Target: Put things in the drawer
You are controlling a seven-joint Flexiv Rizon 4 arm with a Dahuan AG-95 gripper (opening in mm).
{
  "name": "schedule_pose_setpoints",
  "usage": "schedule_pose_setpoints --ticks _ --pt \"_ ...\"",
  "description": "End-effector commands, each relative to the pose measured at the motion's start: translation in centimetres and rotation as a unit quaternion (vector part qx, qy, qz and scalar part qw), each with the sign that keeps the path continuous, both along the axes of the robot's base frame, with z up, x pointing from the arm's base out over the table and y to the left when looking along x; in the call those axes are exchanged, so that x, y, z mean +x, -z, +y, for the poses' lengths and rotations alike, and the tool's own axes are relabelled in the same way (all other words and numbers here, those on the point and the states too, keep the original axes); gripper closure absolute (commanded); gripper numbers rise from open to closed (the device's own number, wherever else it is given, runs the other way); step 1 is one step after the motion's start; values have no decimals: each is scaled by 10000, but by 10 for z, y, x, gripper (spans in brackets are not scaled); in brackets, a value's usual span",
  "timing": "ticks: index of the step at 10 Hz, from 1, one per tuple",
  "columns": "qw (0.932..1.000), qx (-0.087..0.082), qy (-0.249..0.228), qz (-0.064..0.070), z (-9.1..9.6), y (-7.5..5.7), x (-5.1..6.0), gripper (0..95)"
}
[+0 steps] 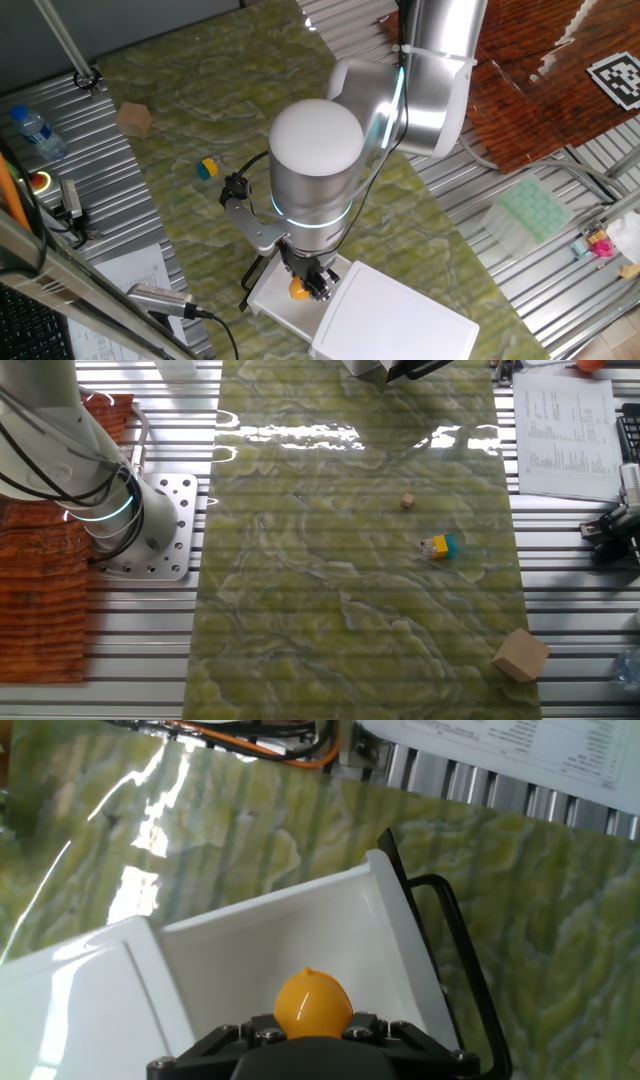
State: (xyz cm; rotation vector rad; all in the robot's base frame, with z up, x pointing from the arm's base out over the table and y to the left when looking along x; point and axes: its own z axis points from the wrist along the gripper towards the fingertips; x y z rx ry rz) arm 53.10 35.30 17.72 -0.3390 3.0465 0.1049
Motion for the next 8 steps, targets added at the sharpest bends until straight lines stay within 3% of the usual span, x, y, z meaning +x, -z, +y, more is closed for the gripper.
schedule_pose_setpoints --ticks 1,2,3,7,8 --pt "10000 4 -21 -11 -1 0 0 760" --pt "10000 5 -55 -24 -1 0 0 760" --pt "10000 12 -71 -34 0 0 0 570" --pt "9999 17 -146 -50 1 -1 1 570" --pt "9997 9 -228 -50 1 -1 1 380"
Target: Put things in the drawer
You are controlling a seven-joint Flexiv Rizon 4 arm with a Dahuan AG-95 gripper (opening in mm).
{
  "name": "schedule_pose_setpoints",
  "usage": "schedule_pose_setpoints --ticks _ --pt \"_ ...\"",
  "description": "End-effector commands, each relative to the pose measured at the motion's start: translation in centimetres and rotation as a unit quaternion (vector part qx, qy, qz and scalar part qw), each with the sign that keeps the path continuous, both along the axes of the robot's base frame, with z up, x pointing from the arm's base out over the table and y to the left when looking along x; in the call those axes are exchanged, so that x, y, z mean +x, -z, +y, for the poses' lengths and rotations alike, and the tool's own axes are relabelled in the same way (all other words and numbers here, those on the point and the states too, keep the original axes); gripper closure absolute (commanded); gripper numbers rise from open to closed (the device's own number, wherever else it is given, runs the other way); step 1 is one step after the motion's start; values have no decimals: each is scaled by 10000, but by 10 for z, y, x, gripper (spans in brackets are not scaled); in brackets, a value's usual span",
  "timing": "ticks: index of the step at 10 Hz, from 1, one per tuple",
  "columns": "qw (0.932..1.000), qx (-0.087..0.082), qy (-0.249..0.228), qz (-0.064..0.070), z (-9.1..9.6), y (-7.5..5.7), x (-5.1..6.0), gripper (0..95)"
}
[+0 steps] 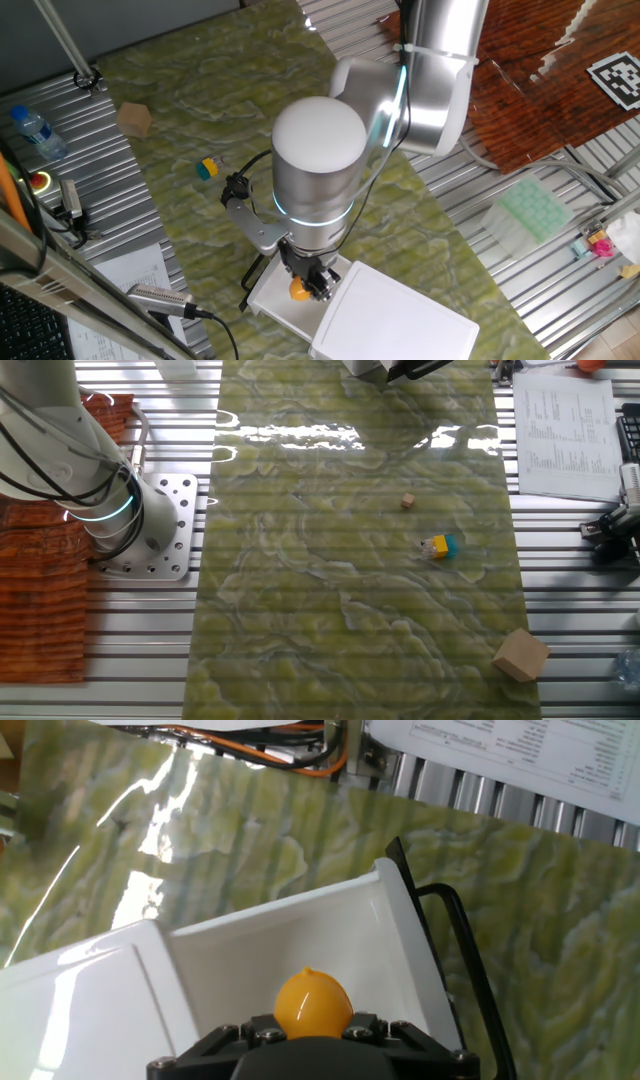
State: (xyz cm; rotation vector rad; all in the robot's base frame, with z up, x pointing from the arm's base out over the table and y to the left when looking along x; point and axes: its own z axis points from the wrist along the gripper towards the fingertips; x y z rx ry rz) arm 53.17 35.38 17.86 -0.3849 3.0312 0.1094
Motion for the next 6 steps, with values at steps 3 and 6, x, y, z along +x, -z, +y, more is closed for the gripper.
schedule_pose_setpoints --ticks 3,6 --pt "9999 -22 -160 -1 0 0 0 190" --pt "9999 -12 -143 22 2 -8 0 190"
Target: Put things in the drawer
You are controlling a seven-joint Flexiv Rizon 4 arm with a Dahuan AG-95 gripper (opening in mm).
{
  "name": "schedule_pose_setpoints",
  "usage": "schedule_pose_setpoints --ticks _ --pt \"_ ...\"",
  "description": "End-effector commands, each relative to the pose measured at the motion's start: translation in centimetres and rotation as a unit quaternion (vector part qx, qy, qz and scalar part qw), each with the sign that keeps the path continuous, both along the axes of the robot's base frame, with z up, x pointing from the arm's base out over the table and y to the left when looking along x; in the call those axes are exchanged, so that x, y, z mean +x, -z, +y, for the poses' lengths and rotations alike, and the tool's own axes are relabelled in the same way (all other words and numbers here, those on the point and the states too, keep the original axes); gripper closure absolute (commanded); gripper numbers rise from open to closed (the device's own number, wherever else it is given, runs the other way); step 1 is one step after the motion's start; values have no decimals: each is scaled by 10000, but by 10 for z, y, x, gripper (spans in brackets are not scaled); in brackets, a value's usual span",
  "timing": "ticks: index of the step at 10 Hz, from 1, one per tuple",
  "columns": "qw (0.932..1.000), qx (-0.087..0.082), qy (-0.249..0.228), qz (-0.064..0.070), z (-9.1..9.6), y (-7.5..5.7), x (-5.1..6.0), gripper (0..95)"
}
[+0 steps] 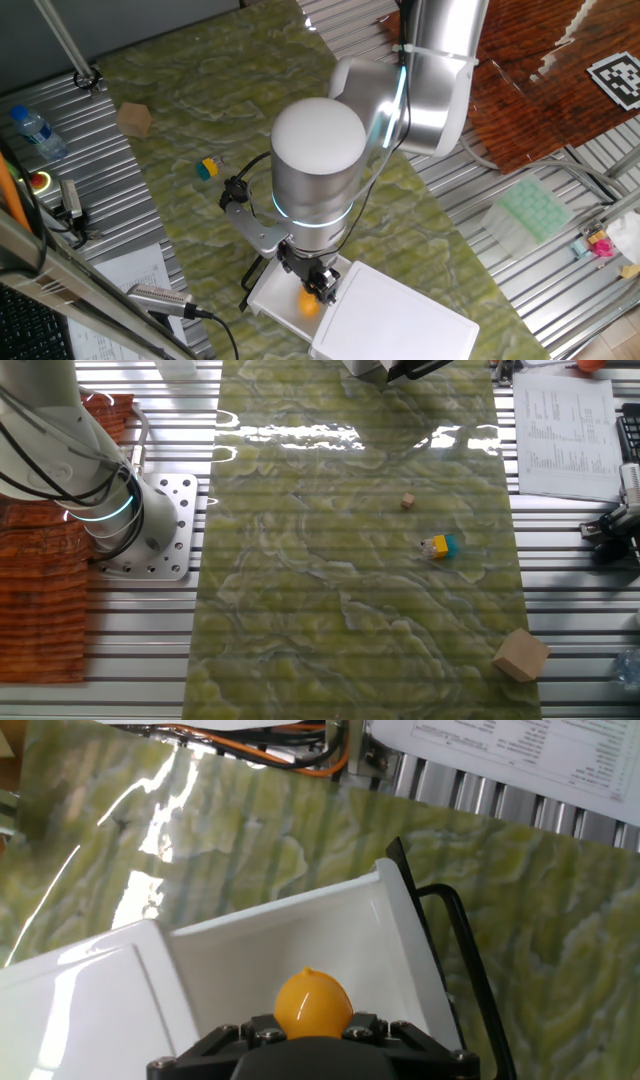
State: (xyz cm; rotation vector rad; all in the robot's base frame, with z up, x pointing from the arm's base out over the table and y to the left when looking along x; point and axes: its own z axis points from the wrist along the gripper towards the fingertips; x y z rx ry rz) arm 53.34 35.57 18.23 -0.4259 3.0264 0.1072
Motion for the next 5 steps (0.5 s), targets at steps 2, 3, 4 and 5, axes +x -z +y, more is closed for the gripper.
schedule_pose_setpoints --ticks 2,3,4,5 --pt "9999 -18 17 145 1 -22 -3 380" --pt "9998 -15 103 173 0 -30 -3 570" --pt "9997 -15 133 197 -3 -35 -2 950" --pt "9997 -5 101 212 -8 -41 0 950"
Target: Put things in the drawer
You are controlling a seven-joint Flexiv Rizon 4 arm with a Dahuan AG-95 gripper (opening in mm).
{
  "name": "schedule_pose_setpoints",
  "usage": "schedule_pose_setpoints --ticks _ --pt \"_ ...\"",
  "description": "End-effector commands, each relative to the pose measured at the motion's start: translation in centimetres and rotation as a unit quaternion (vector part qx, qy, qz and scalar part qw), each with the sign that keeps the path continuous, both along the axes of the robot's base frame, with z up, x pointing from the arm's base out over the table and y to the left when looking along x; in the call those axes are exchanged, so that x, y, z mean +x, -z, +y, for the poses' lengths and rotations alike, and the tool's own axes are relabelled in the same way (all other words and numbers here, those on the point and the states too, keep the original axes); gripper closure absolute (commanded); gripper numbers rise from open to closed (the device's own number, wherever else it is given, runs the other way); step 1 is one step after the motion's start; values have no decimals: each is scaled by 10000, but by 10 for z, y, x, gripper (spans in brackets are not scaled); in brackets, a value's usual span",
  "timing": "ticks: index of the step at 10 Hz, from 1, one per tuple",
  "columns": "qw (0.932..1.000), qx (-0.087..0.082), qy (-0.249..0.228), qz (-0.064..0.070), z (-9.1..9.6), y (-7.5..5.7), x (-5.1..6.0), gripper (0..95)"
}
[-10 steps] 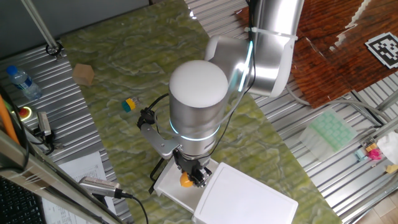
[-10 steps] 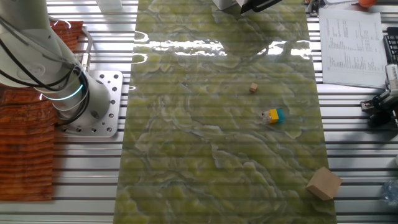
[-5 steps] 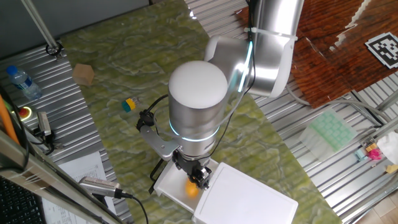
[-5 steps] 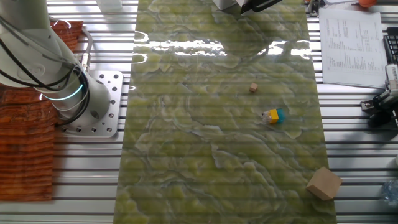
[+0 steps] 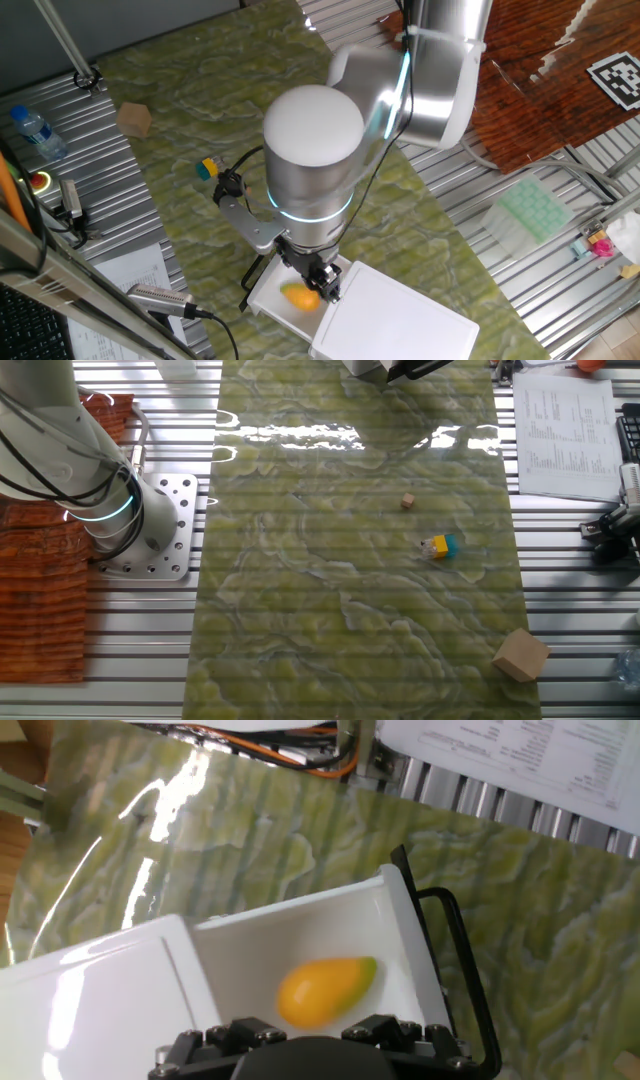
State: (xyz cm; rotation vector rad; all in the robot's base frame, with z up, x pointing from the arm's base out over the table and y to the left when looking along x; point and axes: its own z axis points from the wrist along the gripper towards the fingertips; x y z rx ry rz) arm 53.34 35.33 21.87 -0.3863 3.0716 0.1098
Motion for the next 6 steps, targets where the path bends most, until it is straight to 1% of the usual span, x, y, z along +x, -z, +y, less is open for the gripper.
schedule_pose_setpoints --ticks 1,3,5,6 --pt "10000 23 -81 22 -13 -10 3 950" --pt "9997 63 -215 82 -31 -18 11 950" --pt "9992 90 -372 137 -53 -26 19 950" --pt "9985 97 -512 161 -67 -29 23 950"
